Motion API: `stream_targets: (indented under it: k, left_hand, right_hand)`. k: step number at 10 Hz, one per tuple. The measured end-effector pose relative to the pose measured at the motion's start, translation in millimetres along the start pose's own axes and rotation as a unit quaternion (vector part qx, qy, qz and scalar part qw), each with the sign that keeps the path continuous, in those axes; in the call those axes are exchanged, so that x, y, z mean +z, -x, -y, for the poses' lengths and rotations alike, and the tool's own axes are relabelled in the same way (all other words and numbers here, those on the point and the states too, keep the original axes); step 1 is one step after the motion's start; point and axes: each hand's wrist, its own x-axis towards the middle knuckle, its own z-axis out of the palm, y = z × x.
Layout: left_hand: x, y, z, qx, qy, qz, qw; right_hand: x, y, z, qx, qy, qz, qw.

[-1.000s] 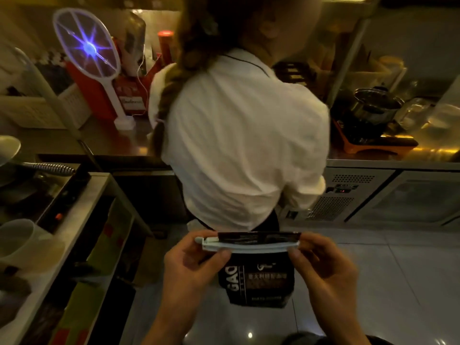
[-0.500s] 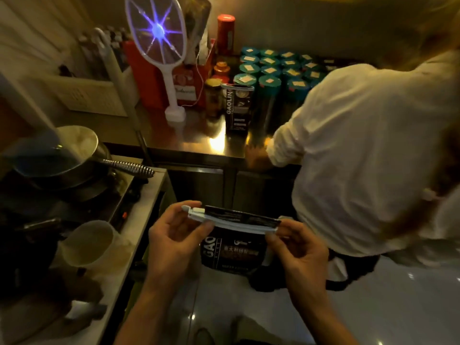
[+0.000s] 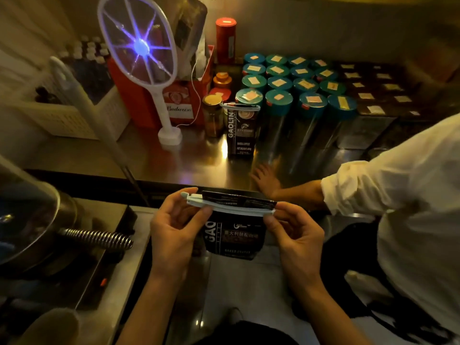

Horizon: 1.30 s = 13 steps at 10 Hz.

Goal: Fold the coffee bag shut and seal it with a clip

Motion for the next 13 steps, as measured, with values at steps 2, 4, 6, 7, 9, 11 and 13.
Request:
stream_targets:
  k: [2,4,6,7,9,11,13]
  left_hand:
    - [43,-73,11,0.002,0.003,-0.007,1.000]
    - [66,-168,55,-0.031,-0.033,-0.018,0.999]
    - [76,-238,106,-0.076,-0.056,-0.014,0.995]
    - [81,-264,122,-0.088,-0.052,-0.001,0.995]
    - [95,-314,148,-0.109,-0.069,0.012,0.992]
    - [108,-353,162,-0.120,-0.104,0.024,0.987]
    - [118,-356,155,-0.134,-0.110,0.010,0.985]
  right_hand:
    - [6,-78,-11,0.002,0.016,-0.016,1.000]
    - [29,-166,-59,0.055,0.064,-0.022,0.996]
    - [40,-229,-109,0.119,0.127,-0.017,0.985]
    - [45,-255,-128,0.127,0.164,-0.011,0.978]
    - [55,-304,-157,0.170,0.218,-0.008,0.961]
    - [63,-338,-171,0.177,0.221,-0.031,0.959]
    - [66,-351,-169,0.195,0.202,0.000,0.960]
